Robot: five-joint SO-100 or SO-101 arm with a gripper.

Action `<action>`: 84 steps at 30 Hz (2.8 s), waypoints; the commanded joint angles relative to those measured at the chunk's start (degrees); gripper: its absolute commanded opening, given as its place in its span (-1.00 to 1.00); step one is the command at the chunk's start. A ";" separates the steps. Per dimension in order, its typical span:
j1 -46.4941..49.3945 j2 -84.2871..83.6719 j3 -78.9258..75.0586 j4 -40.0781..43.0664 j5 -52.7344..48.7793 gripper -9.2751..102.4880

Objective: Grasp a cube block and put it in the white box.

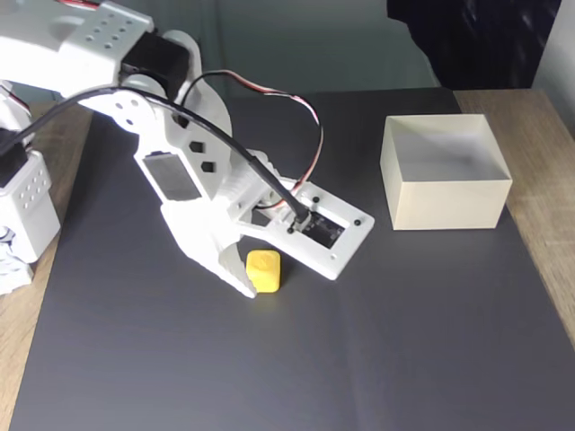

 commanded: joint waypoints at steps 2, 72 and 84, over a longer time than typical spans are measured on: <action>-2.46 -0.53 0.53 -1.14 -0.88 -0.28; -9.93 -5.10 1.41 -5.63 0.26 -0.84; -15.82 6.59 0.79 -5.45 -0.53 -0.84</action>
